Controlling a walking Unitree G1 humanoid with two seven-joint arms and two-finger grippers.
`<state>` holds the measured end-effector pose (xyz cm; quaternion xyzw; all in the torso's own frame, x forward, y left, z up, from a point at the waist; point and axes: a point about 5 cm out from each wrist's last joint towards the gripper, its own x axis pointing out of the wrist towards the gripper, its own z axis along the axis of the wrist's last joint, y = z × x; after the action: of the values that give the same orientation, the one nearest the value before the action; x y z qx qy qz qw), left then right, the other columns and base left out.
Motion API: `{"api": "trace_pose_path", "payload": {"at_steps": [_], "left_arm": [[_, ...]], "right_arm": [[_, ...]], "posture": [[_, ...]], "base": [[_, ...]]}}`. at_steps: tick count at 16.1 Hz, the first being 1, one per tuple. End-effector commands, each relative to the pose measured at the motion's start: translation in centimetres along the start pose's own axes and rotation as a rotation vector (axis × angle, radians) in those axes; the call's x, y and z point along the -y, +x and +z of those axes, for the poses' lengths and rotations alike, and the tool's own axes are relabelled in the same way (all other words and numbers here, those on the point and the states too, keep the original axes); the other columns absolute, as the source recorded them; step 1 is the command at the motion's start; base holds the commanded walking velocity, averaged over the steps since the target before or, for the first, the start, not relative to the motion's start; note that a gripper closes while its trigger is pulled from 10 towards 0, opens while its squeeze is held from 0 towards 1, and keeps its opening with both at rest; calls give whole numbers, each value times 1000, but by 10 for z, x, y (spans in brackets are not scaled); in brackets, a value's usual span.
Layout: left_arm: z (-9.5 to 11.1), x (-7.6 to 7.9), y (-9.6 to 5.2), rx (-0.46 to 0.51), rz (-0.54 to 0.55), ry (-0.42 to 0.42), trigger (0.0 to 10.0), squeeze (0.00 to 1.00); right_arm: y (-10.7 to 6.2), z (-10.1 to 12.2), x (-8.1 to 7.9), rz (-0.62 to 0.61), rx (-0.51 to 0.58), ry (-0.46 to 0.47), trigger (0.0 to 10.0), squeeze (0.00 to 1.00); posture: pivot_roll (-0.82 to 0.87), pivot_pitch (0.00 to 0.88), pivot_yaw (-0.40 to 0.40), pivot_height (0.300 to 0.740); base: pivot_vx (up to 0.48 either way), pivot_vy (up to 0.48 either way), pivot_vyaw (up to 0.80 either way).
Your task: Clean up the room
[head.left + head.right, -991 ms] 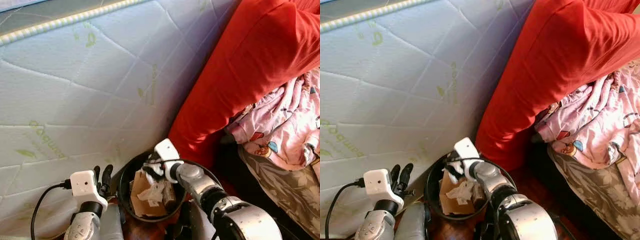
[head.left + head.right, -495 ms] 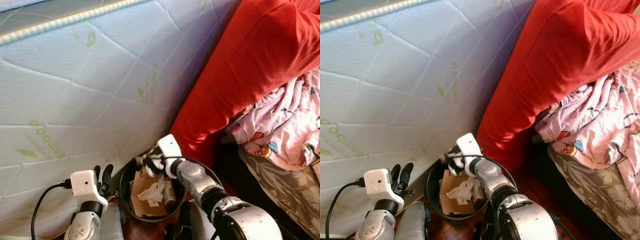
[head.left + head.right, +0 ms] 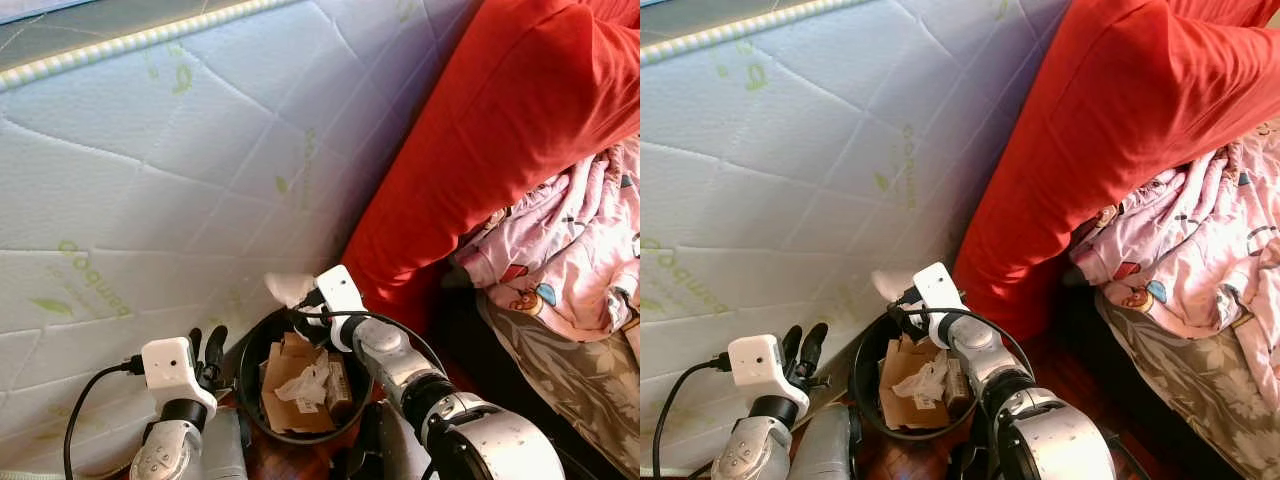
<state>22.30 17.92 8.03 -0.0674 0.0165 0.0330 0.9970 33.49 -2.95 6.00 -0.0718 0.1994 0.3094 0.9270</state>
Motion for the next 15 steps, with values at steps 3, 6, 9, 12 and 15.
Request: {"api": "trace_pose_path", "payload": {"at_steps": [3, 6, 9, 12, 15], "left_arm": [[-2, 2, -1, -17, -2, -5, 10000, 0], [-2, 1, -3, -19, -1, -4, 10000, 0], [-1, 1, -1, -13, 2, -3, 10000, 0], [-2, 2, -2, -14, 3, -6, 10000, 0], [0, 0, -1, -10, 6, -1, 10000, 0]], "right_arm": [[-3, -21, 2, -4, -209, -53, 10000, 0], [-2, -5, -2, 9, 36, 89, 10000, 0], [-2, -15, 2, -9, -132, -51, 10000, 0], [-3, -19, 3, -9, -168, -34, 10000, 0], [-2, -2, -3, 24, 95, 119, 10000, 0]], "posture": [[289, 225, -130, 617], [285, 231, -130, 617], [285, 223, -133, 617], [297, 220, -134, 617], [294, 222, -137, 617]], "base": [[0, 0, 0], [0, 0, 0], [0, 0, 0], [0, 0, 0], [0, 0, 0]]}}
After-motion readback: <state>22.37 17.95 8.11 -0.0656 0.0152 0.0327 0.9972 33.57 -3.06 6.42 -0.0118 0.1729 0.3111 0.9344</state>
